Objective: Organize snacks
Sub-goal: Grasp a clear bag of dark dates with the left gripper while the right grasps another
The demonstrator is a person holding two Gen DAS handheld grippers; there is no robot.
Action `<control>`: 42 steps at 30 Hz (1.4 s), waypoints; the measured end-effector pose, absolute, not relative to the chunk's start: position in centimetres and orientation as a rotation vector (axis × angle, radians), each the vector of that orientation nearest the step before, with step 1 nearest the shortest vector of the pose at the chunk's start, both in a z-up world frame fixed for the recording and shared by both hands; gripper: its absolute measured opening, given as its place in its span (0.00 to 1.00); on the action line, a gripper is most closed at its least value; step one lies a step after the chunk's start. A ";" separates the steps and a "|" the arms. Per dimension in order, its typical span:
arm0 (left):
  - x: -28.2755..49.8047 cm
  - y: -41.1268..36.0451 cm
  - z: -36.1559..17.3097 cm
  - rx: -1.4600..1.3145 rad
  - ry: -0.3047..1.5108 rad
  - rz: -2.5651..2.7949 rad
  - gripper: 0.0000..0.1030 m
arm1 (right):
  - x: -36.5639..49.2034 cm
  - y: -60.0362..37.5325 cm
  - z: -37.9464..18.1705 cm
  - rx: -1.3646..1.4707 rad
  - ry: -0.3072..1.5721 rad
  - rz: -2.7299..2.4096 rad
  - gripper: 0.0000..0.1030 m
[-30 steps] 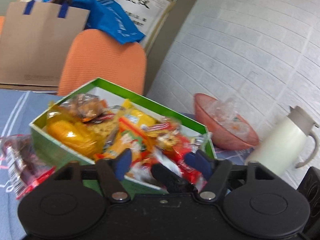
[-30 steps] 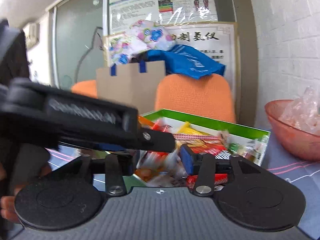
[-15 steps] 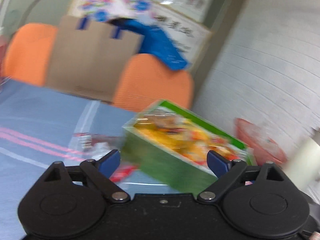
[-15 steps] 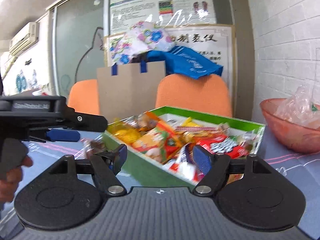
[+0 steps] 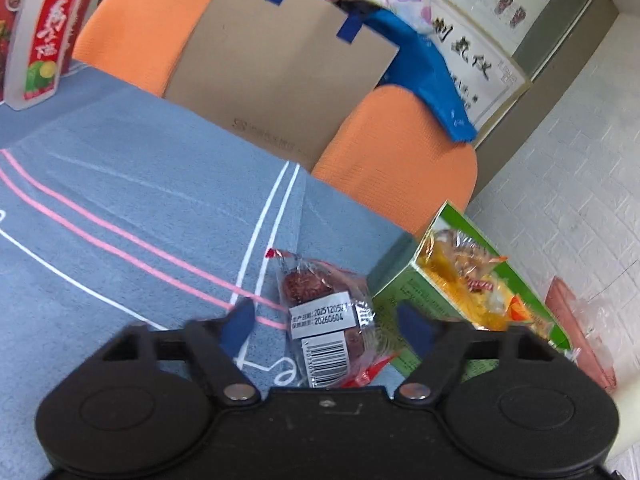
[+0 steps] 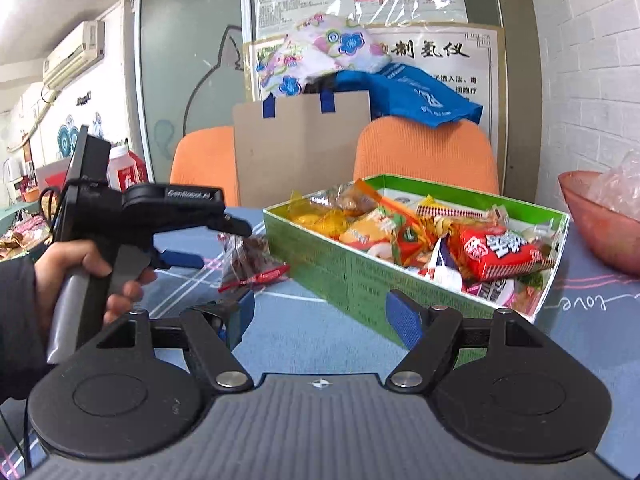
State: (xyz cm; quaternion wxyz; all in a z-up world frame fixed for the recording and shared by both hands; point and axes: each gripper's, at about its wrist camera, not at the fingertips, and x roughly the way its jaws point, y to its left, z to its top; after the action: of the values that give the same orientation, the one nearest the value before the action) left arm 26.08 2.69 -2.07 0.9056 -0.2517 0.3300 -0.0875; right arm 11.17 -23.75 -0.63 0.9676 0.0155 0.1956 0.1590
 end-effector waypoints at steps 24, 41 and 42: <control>11.7 5.5 -1.7 -0.583 0.728 -0.500 0.88 | 9.4 -17.3 -2.5 -0.003 0.567 0.585 1.00; 13.2 4.5 -3.3 -0.601 0.756 -0.492 0.72 | 11.3 -17.2 -3.4 0.109 0.646 0.571 0.76; 13.1 4.4 -3.1 -0.595 0.755 -0.490 0.71 | 11.2 -17.4 -3.3 0.116 0.644 0.571 0.69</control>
State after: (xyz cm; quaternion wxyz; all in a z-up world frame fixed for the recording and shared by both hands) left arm 13.12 4.39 -3.14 0.8581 -0.2831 0.3593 -0.2333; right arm 11.19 -17.38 -3.31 0.9072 0.0560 0.3118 0.2767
